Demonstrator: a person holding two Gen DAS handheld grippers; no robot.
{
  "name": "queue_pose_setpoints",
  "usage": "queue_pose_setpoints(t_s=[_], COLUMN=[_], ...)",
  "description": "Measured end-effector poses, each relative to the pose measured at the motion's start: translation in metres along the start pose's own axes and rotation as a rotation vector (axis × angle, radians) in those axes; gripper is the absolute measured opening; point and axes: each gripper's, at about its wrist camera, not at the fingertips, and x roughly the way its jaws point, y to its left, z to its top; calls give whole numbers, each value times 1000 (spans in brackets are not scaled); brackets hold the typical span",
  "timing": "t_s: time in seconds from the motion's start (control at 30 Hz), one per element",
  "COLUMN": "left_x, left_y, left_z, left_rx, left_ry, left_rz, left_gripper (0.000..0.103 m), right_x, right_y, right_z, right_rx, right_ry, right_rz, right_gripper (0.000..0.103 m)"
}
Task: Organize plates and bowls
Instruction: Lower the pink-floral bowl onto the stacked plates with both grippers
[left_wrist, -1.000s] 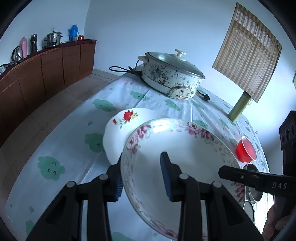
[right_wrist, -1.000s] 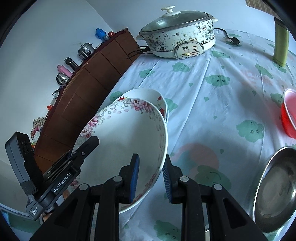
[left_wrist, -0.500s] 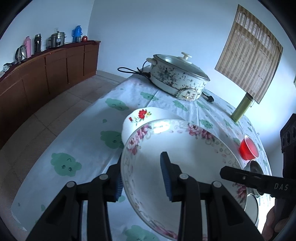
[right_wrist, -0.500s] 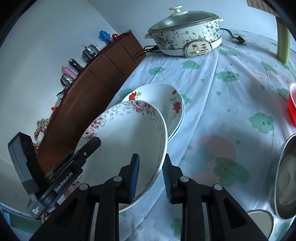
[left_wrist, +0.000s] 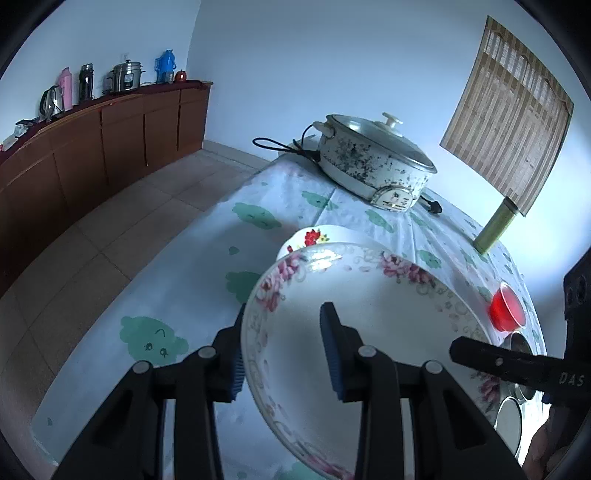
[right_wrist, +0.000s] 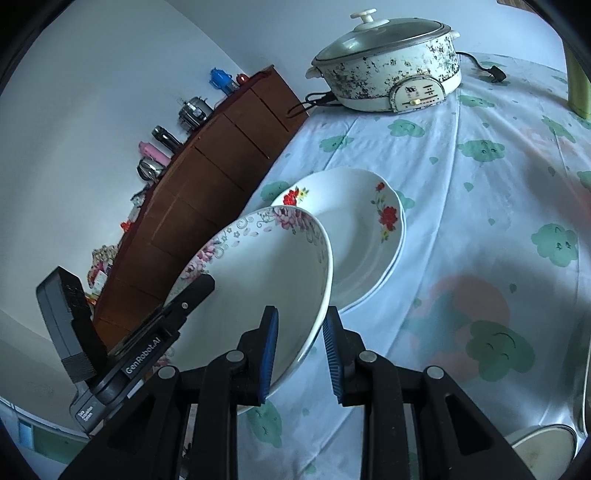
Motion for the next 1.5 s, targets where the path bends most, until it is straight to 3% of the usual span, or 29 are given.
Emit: queue_pose_setpoints(t_s=[0.23, 0.6, 1.13, 1.4, 1.5], left_x=[26, 73, 85, 88, 90], left_y=[-4, -14, -21, -22, -22], left_z=[7, 25, 31, 27, 25], left_rx=[13, 32, 51, 68, 71], left_ry=[32, 51, 22, -20, -28], left_rz=[-5, 28, 29, 62, 69], left_gripper=[33, 33, 33, 33, 38], right_x=[3, 29, 46, 48, 50], right_y=[-11, -32, -53, -40, -36], right_z=[7, 22, 31, 26, 23], right_rx=[47, 75, 123, 32, -5], right_ry=[-61, -115, -117, -167, -180], right_rz=[26, -48, -29, -115, -146], right_gripper=[28, 28, 28, 28, 28])
